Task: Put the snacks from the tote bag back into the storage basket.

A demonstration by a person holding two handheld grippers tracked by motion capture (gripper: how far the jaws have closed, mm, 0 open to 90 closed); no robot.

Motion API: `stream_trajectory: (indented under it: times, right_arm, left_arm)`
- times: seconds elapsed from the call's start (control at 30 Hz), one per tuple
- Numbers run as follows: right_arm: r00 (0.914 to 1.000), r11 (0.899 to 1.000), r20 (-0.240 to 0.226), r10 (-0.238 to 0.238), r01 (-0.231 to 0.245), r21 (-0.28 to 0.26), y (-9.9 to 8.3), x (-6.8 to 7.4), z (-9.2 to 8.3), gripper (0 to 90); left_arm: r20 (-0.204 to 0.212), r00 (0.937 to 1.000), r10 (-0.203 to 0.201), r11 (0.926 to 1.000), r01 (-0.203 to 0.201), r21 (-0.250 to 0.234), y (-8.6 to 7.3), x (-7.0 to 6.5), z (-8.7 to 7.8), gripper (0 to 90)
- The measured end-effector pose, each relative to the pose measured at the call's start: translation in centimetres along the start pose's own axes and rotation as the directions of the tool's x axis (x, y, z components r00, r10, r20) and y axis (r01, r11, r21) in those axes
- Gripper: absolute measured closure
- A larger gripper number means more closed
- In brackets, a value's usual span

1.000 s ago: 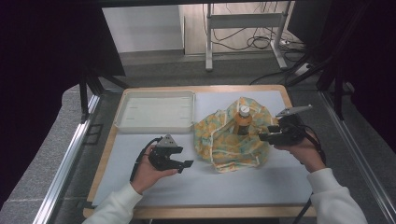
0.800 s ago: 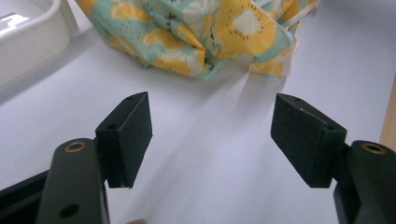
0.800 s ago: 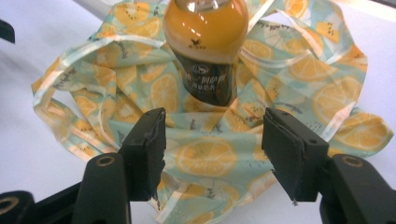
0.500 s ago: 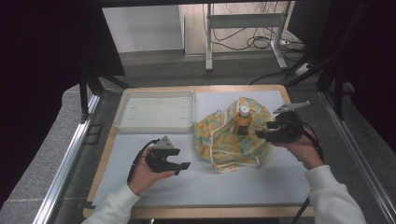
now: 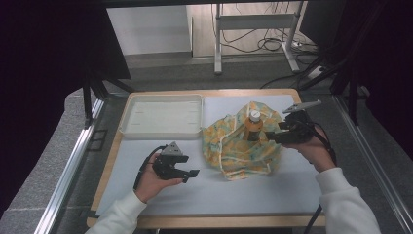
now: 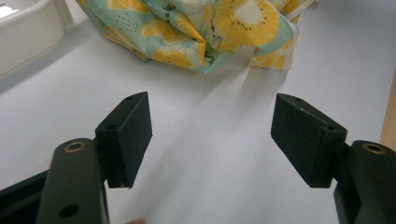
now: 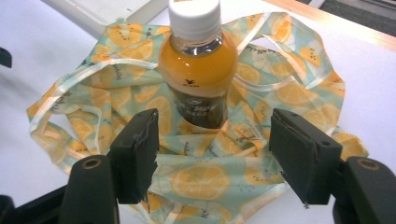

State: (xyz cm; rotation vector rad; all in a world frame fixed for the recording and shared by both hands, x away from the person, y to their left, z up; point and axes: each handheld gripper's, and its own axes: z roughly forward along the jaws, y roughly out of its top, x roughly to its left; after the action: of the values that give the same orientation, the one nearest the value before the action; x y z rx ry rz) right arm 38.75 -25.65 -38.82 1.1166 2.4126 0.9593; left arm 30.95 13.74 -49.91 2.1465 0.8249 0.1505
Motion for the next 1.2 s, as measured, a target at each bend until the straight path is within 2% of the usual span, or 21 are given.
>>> stream_trajectory:
  times: [0.47,0.7,1.2]
  right_arm:
    - [0.9999,1.0,-0.004,-0.016,0.016,0.026,2.2,0.5,1.1,30.1]
    - [0.9997,0.999,-0.008,-0.022,0.022,0.049,3.0,0.4,2.1,29.4]
    - [0.9995,0.998,-0.011,-0.028,0.029,0.062,4.3,0.4,3.2,29.1]
  left_arm:
    - [0.007,1.0,0.003,0.9999,-0.003,0.014,-0.2,-0.1,0.1,29.1]
    - [0.007,1.0,0.003,0.9998,-0.003,0.02,-0.3,0.1,0.1,29.3]
    - [0.01,0.9999,-0.007,0.9996,0.006,0.027,-0.6,0.0,0.0,29.4]
